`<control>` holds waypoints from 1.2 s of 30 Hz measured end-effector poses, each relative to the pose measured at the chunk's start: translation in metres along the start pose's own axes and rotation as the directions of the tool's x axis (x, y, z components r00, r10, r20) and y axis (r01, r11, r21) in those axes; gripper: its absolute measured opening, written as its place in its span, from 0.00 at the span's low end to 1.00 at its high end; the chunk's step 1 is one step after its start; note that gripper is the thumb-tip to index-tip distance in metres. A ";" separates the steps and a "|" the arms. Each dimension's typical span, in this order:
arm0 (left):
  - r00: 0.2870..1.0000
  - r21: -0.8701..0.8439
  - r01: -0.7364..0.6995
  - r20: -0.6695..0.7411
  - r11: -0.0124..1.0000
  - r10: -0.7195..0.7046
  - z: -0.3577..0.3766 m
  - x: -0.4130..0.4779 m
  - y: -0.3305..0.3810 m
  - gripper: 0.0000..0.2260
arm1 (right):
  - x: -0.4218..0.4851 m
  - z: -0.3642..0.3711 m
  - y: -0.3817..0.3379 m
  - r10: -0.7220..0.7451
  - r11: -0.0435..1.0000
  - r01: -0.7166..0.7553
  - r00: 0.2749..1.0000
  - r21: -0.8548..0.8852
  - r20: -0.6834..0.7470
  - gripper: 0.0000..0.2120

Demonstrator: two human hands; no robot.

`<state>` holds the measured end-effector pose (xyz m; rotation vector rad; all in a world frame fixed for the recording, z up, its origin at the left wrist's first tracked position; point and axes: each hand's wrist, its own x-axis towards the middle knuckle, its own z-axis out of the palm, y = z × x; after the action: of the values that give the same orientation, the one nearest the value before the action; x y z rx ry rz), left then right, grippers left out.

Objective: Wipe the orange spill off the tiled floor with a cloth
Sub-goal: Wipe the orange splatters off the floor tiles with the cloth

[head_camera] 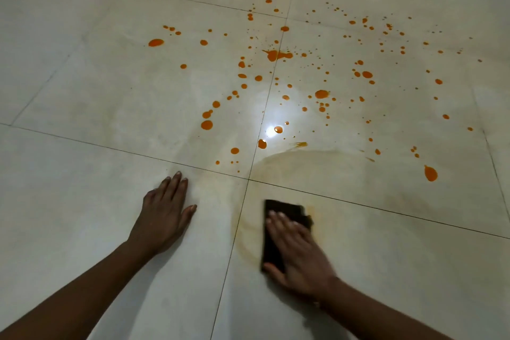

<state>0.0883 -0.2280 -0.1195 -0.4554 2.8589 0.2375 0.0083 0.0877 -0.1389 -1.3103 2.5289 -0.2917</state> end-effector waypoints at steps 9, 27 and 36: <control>0.998 -0.041 0.055 -0.026 0.998 -0.056 0.018 -0.001 -0.003 0.34 | 0.082 0.007 -0.058 0.073 0.997 -0.073 0.997 0.031 -0.026 0.40; 0.992 -0.071 0.100 -0.069 0.992 -0.105 0.026 -0.004 0.004 0.30 | 0.018 -0.021 0.034 0.175 0.982 -0.179 0.982 -0.053 -0.071 0.40; 0.992 -0.075 0.095 -0.079 0.993 -0.101 0.031 -0.003 0.003 0.30 | 0.011 0.002 -0.030 -0.108 0.994 0.109 0.993 -0.026 0.043 0.39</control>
<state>0.0967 -0.2182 -0.1475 -0.6323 2.9050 0.3099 0.0259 0.0621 -0.1337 -1.4521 2.4408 -0.2489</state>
